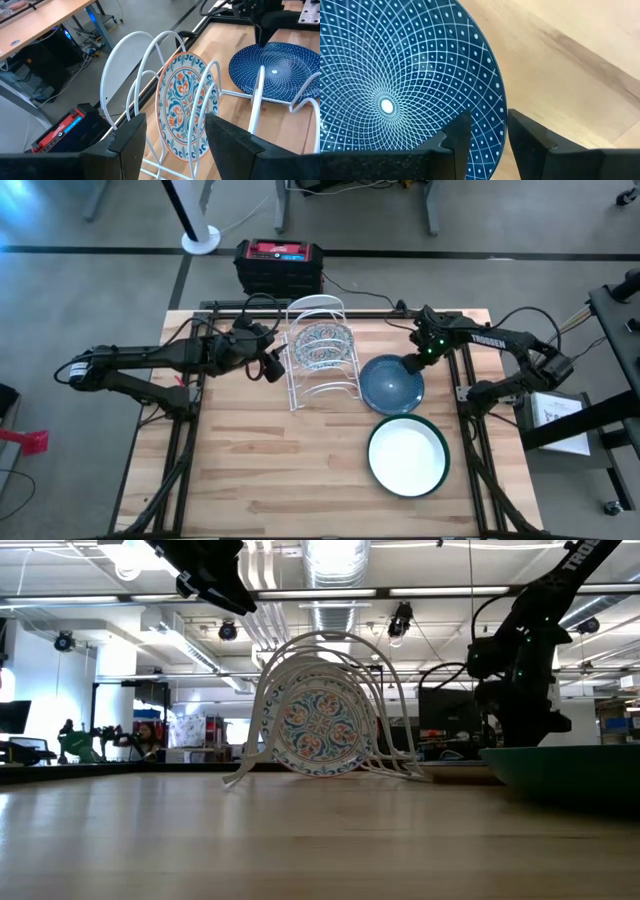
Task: Sort dishes
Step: Put the blue patterned plate into the dish rack
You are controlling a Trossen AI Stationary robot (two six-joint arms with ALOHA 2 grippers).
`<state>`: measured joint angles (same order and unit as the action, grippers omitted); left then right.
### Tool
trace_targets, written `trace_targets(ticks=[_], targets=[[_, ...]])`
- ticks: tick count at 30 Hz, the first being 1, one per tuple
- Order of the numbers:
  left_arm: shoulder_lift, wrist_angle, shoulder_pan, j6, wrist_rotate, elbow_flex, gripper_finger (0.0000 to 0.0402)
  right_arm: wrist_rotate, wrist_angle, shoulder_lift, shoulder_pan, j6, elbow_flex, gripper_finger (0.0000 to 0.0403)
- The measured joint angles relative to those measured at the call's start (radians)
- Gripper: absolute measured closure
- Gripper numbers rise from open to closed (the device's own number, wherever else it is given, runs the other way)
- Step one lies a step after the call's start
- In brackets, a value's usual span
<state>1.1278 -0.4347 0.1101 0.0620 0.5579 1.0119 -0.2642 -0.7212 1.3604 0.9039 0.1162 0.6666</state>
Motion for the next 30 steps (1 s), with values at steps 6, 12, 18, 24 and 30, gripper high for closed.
trace_targets(ticks=[6, 12, 18, 24, 30], targets=[[0.0, 0.0, 0.0, 0.0, 0.0, 0.0, 0.0209, 0.0, -0.001, -0.011, 0.002, 0.002, 0.0, 0.0295], [0.0, 0.0, 0.0, 0.0, 0.0, 0.0, 0.0209, 0.082, -0.017, -0.012, 0.002, 0.033, 0.0, 0.0308], [0.0, 0.0, 0.0, -0.008, 0.0, 0.0, 0.0209, 0.051, -0.017, -0.012, 0.001, 0.041, 0.0, 0.028], [0.0, 0.001, 0.004, -0.059, 0.008, 0.001, 0.0209, 0.011, -0.078, -0.013, -0.004, 0.122, 0.052, 0.0216], [-0.005, 0.004, 0.008, -0.088, 0.01, 0.002, 0.0209, 0.047, -0.169, -0.048, -0.054, 0.232, 0.058, 0.0174]])
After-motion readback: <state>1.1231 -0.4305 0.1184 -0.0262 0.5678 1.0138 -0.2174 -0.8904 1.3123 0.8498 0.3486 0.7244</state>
